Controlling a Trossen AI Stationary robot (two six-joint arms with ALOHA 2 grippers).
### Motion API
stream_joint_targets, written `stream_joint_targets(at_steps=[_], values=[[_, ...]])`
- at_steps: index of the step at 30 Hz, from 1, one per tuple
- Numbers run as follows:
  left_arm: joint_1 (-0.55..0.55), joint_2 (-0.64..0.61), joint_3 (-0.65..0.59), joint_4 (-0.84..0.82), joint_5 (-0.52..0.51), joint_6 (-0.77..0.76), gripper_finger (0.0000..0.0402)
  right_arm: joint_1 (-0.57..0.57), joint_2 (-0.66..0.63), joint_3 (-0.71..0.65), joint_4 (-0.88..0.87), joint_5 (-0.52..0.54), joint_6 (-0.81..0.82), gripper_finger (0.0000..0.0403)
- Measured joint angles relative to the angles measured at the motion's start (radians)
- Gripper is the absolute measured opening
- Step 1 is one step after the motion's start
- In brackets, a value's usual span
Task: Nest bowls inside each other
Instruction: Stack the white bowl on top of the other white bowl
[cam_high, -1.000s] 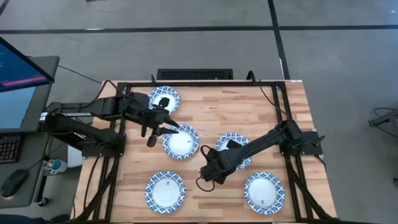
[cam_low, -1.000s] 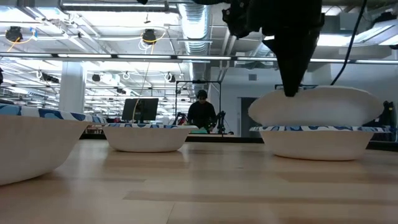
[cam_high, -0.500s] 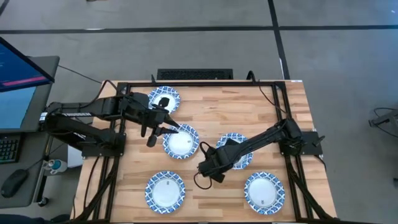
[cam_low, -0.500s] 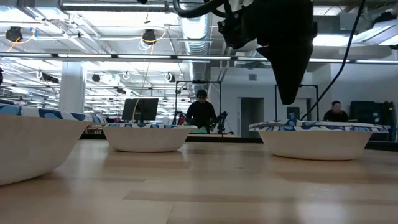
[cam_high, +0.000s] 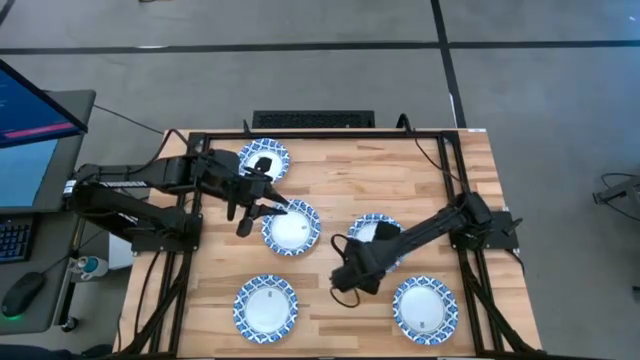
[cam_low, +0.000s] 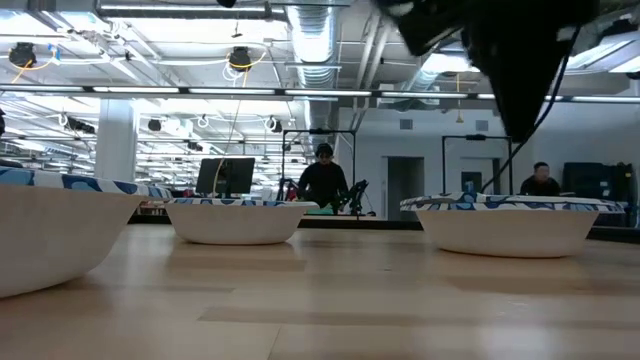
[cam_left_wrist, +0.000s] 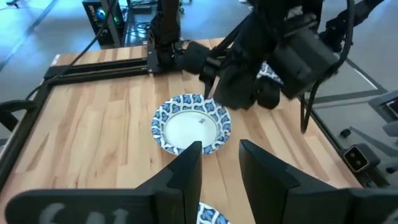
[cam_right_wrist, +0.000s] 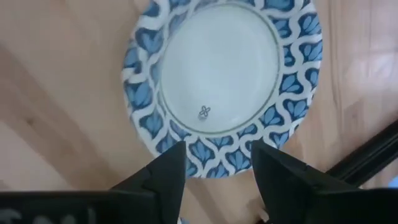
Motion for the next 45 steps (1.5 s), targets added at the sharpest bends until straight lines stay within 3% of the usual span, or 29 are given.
stream_joint_targets(at_steps=[8,18,24,29,34,38,42,45], values=[[-0.032,0.000,0.000,-0.018,-0.034,-0.032,0.0100,0.136,-0.147,0.000,0.008,0.320,0.222,0.0172],[-0.094,0.000,0.000,-0.013,-0.037,-0.067,0.0100,0.298,-0.278,0.000,0.008,0.557,0.437,0.0164],[-0.144,0.001,-0.044,0.088,-0.069,-0.100,0.0100,0.382,-0.279,-0.017,-0.002,0.613,0.537,0.0165],[-0.173,0.001,-0.105,0.093,-0.168,-0.160,0.0100,0.440,-0.279,-0.102,-0.002,0.716,0.766,0.0166],[-0.184,0.000,-0.192,0.161,-0.193,-0.240,0.0100,0.473,-0.279,-0.173,-0.003,0.811,0.964,0.0167],[-0.185,0.001,-0.259,0.274,-0.210,-0.285,0.0100,0.475,-0.279,-0.195,0.001,0.893,0.953,0.0168],[-0.184,0.011,-0.272,0.236,-0.292,-0.307,0.0100,0.462,-0.279,-0.217,0.009,0.897,0.957,0.0167],[-0.184,0.020,-0.273,0.218,-0.315,-0.340,0.0100,0.462,-0.279,-0.226,0.009,0.973,0.993,0.0166]])
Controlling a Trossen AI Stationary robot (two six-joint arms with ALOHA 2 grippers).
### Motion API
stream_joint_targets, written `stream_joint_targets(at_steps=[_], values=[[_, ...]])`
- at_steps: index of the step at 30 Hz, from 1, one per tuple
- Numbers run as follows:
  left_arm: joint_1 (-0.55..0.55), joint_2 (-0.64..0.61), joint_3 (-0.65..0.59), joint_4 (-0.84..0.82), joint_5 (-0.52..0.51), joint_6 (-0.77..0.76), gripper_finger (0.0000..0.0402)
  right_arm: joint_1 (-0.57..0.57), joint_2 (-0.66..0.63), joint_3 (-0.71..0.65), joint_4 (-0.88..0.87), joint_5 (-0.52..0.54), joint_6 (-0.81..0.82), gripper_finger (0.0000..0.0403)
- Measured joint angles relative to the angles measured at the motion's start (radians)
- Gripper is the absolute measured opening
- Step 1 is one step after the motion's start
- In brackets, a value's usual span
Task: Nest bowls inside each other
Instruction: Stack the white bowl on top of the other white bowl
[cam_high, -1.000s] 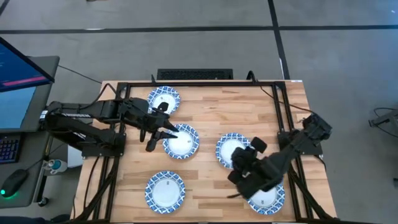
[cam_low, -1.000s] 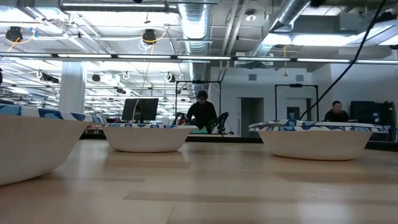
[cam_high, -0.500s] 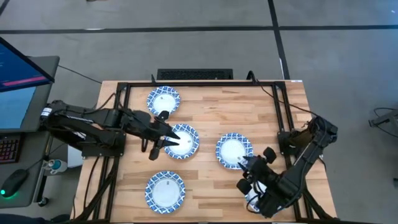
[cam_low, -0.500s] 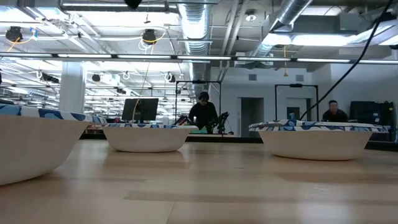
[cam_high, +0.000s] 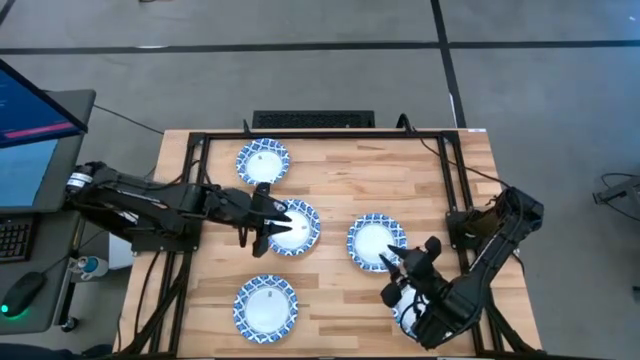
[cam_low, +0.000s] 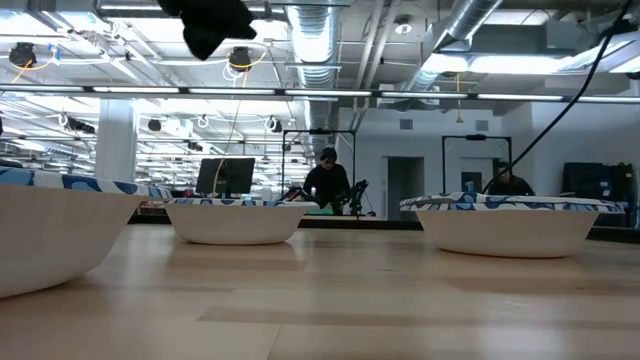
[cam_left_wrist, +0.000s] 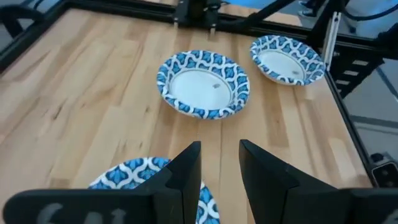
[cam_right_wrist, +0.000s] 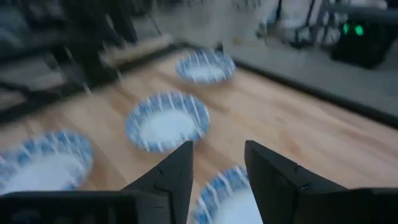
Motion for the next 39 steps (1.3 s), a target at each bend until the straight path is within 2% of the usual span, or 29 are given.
stream_joint_targets(at_steps=[4,10,16,20,24,29,34,39], values=[[-0.001,0.044,0.000,0.004,0.002,-0.007,0.0100,0.001,0.000,-0.003,0.004,0.128,0.061,0.0168],[-0.001,0.163,0.001,0.054,0.095,0.002,0.0100,0.022,0.000,-0.004,0.080,0.092,0.045,0.0168],[0.010,0.247,0.001,0.134,0.148,0.014,0.0100,0.053,0.001,-0.004,0.248,0.116,-0.102,0.0169],[0.028,0.259,0.001,0.201,0.180,0.004,0.0100,0.062,0.001,0.007,0.265,-0.048,-0.182,0.0170],[0.038,0.246,0.001,0.209,0.181,0.006,0.0100,0.062,0.001,0.006,0.299,-0.223,-0.192,0.0171],[0.047,0.246,0.001,0.198,0.188,0.002,0.0100,0.037,0.001,0.006,0.332,-0.387,-0.358,0.0167],[0.047,0.255,0.001,0.166,0.187,-0.001,0.0100,-0.028,0.001,0.006,0.380,-0.380,-0.401,0.0162],[0.048,0.280,0.001,0.160,0.183,-0.001,0.0100,-0.096,0.001,0.006,0.498,-0.404,-0.699,0.0164]])
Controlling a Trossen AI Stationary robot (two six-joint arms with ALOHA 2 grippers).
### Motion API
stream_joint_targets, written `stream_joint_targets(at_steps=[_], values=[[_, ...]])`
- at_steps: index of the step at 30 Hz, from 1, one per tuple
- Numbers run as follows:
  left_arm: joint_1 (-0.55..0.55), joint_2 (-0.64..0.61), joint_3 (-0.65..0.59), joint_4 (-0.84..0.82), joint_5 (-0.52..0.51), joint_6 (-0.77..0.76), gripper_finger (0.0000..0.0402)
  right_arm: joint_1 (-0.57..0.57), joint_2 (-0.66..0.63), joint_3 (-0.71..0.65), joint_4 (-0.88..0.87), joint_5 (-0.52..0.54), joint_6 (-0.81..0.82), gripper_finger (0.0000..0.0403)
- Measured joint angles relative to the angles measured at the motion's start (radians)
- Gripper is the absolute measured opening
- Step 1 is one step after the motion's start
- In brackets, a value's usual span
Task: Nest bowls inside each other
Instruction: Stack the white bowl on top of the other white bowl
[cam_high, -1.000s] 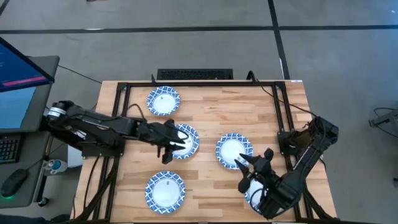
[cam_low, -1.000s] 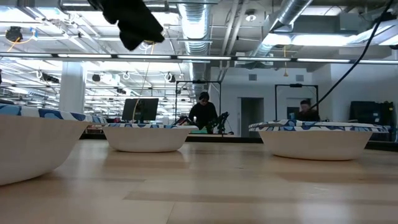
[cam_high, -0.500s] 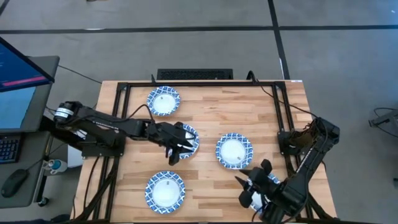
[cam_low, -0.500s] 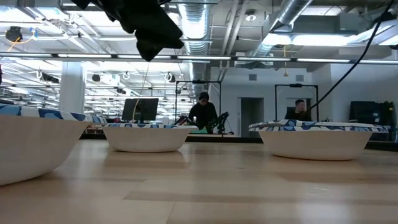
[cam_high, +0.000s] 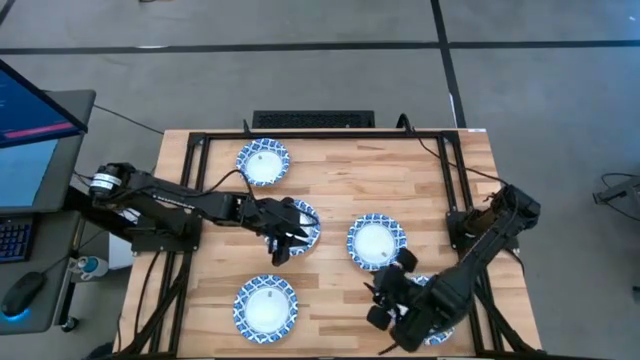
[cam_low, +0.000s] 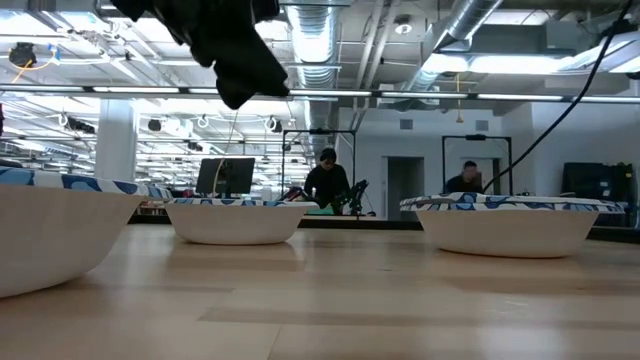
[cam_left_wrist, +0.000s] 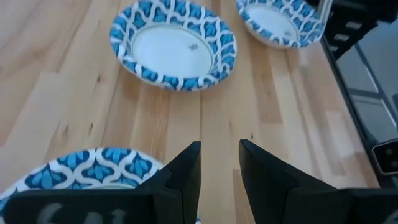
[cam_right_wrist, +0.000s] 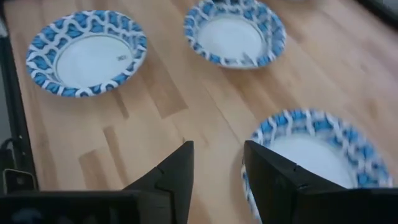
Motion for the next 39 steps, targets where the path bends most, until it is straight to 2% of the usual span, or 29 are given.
stream_joint_targets(at_steps=[3,6,10,16,19,25,30,39], values=[[0.000,0.024,0.000,0.000,0.000,0.000,0.0100,-0.031,0.000,0.000,0.072,0.002,-0.156,0.0162],[0.004,0.052,0.000,-0.003,-0.004,0.003,0.0100,-0.052,0.000,0.000,0.089,0.003,-0.220,0.0157],[0.023,0.080,0.000,-0.017,-0.005,0.005,0.0100,-0.051,0.000,0.000,0.101,0.046,-0.219,0.0149],[0.053,0.119,0.001,-0.009,-0.007,0.003,0.0100,-0.030,0.000,0.000,0.143,0.203,-0.177,0.0141],[0.056,0.145,0.000,0.006,0.005,-0.003,0.0100,-0.029,0.000,-0.002,0.143,0.242,-0.141,0.0141],[0.055,0.207,0.002,0.070,0.038,-0.077,0.0100,-0.035,0.000,-0.002,0.139,0.243,-0.137,0.0142],[0.055,0.219,0.000,0.041,0.036,-0.140,0.0100,-0.045,0.000,-0.003,0.130,0.241,-0.137,0.0137],[0.012,0.219,0.000,-0.035,-0.045,-0.246,0.0100,-0.072,0.000,-0.003,0.123,0.241,-0.143,0.0134]])
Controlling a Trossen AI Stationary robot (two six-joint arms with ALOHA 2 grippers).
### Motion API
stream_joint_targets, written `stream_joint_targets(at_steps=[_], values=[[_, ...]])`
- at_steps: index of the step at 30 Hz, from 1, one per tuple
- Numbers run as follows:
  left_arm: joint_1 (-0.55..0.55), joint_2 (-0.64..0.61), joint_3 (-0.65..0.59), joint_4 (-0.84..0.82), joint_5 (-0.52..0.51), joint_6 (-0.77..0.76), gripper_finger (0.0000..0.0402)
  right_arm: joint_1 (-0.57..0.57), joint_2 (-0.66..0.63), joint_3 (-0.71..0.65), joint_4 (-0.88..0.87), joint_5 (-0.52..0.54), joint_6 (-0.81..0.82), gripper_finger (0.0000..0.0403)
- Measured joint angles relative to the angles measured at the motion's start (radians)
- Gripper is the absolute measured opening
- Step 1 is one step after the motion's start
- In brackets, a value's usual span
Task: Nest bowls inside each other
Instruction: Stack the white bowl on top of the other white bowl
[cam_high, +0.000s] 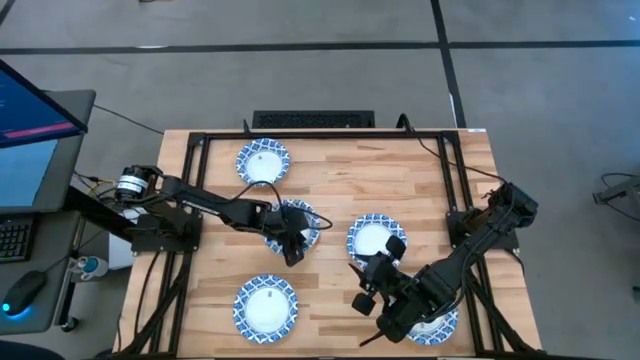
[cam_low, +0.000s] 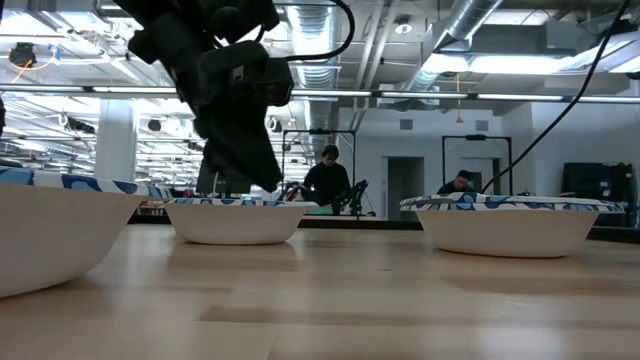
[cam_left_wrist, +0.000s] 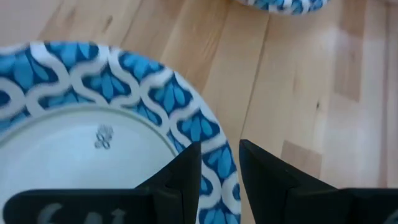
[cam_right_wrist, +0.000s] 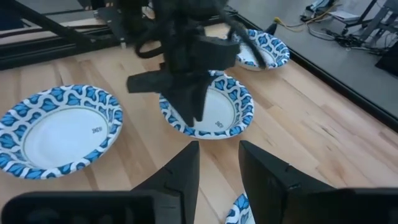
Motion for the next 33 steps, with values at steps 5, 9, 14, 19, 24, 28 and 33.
stream_joint_targets(at_steps=[5,9,14,19,24,28,33], values=[[-0.027,0.005,0.000,-0.038,-0.041,-0.044,0.0100,-0.012,0.000,0.000,0.000,0.000,-0.001,0.0133],[-0.042,0.005,0.000,-0.038,-0.061,-0.047,0.0100,-0.021,0.000,0.000,0.002,0.000,-0.001,0.0132],[-0.043,0.009,0.000,-0.047,-0.068,-0.078,0.0100,-0.024,0.000,0.000,0.015,0.000,-0.001,0.0132],[-0.044,0.044,0.001,-0.023,-0.057,-0.089,0.0100,-0.024,0.000,0.000,0.039,0.000,-0.001,0.0132],[-0.050,0.085,0.000,0.002,-0.022,-0.109,0.0100,-0.024,0.000,0.000,0.044,-0.001,-0.001,0.0132],[-0.055,0.085,0.000,0.005,-0.023,-0.125,0.0100,-0.024,0.000,0.000,0.044,-0.001,-0.001,0.0132],[-0.057,0.077,0.001,0.029,-0.015,-0.132,0.0100,-0.024,0.000,0.000,0.043,-0.001,-0.002,0.0132]])
